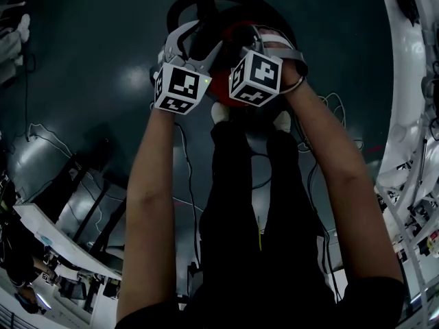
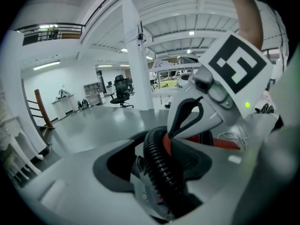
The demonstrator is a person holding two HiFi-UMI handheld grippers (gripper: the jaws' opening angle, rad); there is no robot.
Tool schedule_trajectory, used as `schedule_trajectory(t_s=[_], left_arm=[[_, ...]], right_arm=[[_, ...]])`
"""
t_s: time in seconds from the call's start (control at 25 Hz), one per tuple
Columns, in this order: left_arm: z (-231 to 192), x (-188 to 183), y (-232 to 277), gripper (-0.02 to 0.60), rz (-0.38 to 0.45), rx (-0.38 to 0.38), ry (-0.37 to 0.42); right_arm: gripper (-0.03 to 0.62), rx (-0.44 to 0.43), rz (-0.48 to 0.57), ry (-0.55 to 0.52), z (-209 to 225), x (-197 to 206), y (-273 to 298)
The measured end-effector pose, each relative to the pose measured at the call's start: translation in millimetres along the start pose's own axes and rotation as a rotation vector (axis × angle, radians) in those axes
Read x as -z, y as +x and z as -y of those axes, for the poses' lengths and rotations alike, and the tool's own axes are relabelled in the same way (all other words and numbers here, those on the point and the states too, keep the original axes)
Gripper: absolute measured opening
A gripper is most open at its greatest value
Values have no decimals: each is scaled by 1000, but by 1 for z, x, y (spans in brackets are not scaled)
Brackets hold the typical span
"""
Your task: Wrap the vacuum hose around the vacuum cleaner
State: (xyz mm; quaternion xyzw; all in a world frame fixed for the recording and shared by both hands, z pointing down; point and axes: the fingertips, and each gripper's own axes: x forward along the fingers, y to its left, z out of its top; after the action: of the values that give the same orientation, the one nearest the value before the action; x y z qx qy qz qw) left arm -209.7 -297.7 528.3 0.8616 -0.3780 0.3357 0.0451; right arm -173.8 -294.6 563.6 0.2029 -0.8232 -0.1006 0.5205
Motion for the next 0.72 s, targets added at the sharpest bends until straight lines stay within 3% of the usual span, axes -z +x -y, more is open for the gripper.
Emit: schedule_trajectory(t_s=[0.32, 0.4, 0.48, 0.72], left_arm=[[18, -22, -13, 242, 83, -11, -20], [20, -19, -15, 219, 56, -23, -24], [21, -13, -14, 150, 6, -41, -22], [7, 2, -13, 114, -94, -72, -61]], right_arm=[[-2, 7, 66, -18, -9, -13, -17], [-1, 7, 81, -38, -12, -16, -20], [-2, 5, 98, -62, -16, -18, -24], [-2, -7, 68, 12, -27, 1, -29]])
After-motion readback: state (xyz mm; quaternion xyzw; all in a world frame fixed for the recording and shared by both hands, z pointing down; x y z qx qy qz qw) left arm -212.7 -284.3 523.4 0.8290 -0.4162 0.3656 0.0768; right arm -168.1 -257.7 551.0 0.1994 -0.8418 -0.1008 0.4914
